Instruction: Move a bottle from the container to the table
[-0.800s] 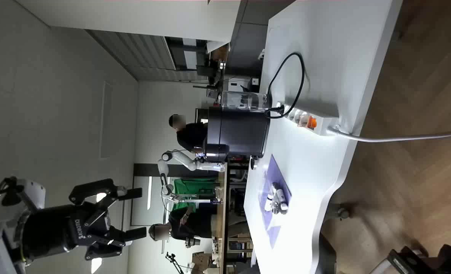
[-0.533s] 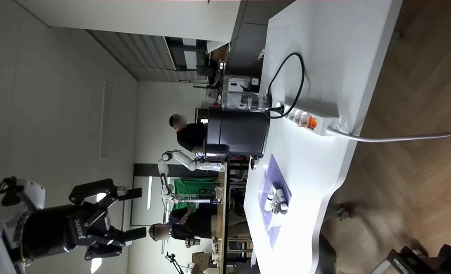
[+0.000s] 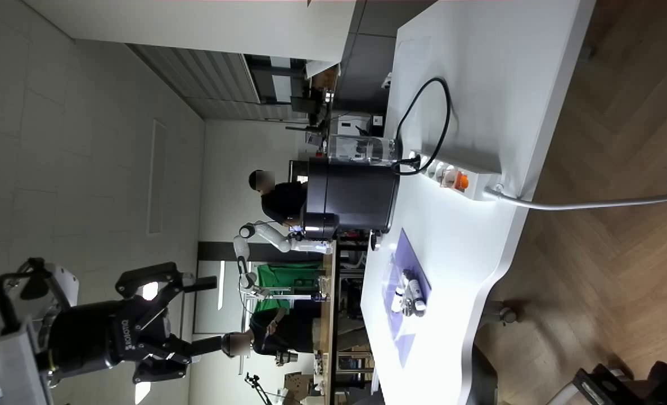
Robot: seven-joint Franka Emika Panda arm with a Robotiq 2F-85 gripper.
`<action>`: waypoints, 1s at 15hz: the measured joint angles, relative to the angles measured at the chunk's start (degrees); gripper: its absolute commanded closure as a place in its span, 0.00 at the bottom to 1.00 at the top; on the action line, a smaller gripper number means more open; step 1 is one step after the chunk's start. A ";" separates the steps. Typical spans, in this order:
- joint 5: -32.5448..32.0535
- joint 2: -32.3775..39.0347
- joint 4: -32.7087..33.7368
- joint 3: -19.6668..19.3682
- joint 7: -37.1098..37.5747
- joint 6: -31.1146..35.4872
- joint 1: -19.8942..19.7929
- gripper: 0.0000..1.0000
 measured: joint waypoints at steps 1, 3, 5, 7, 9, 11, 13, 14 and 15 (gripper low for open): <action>0.09 1.01 -0.25 -0.37 -2.27 1.76 1.62 0.00; 0.28 4.20 -1.24 -0.78 -6.25 7.00 5.06 0.00; 1.36 8.93 -1.98 -0.81 -10.50 13.02 8.82 0.00; 3.19 14.30 -1.77 -0.56 -15.30 18.36 12.32 0.00; 4.90 20.17 -1.46 0.82 -19.45 23.19 15.29 0.00; 5.63 26.32 -1.09 3.79 -22.07 27.28 17.04 0.00; 4.95 32.47 -0.38 7.93 -23.11 30.66 17.31 0.00; 4.43 35.23 0.31 9.63 -23.11 31.59 17.22 0.00; 4.38 37.36 1.08 10.61 -23.11 32.13 17.22 0.00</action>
